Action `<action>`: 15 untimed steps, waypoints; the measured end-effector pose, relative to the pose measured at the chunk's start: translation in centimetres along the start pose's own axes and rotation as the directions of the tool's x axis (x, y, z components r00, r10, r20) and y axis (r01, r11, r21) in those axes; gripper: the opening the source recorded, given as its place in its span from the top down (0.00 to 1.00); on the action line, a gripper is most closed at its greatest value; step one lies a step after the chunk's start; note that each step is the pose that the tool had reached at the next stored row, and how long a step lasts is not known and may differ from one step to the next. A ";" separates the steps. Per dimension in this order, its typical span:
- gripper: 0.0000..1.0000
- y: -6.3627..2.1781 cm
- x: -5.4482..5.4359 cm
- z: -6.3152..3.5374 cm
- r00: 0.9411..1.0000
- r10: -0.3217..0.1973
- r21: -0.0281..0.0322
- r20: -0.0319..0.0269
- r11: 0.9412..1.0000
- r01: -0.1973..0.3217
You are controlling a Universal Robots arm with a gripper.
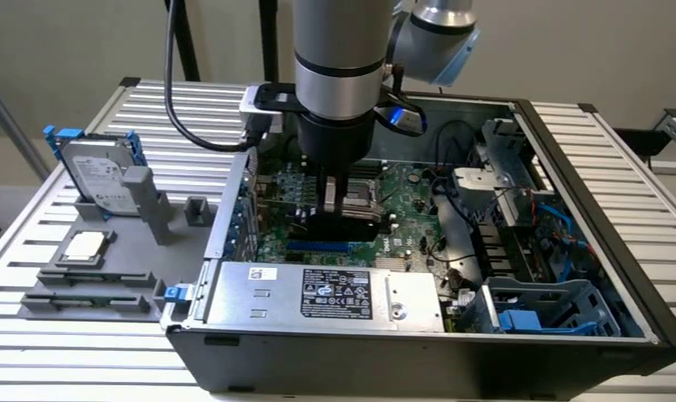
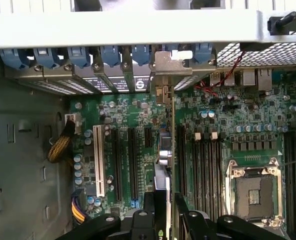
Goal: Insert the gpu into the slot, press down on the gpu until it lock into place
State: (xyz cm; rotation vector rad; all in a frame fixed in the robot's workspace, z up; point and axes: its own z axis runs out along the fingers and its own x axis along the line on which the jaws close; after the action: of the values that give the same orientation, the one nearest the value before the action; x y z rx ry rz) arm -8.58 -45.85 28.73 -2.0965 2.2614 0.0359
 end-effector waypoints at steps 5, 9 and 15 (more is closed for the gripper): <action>0.74 0.09 0.0 0.33 1.000 -0.001 0.000 0.000 1.000 0.001; 0.74 0.10 0.0 0.34 1.000 0.000 0.000 0.000 1.000 0.000; 0.74 0.10 0.0 0.51 1.000 -0.008 -0.001 0.000 1.000 0.008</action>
State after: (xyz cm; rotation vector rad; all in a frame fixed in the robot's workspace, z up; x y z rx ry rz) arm -8.66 -45.77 28.23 -2.1052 2.2537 0.0364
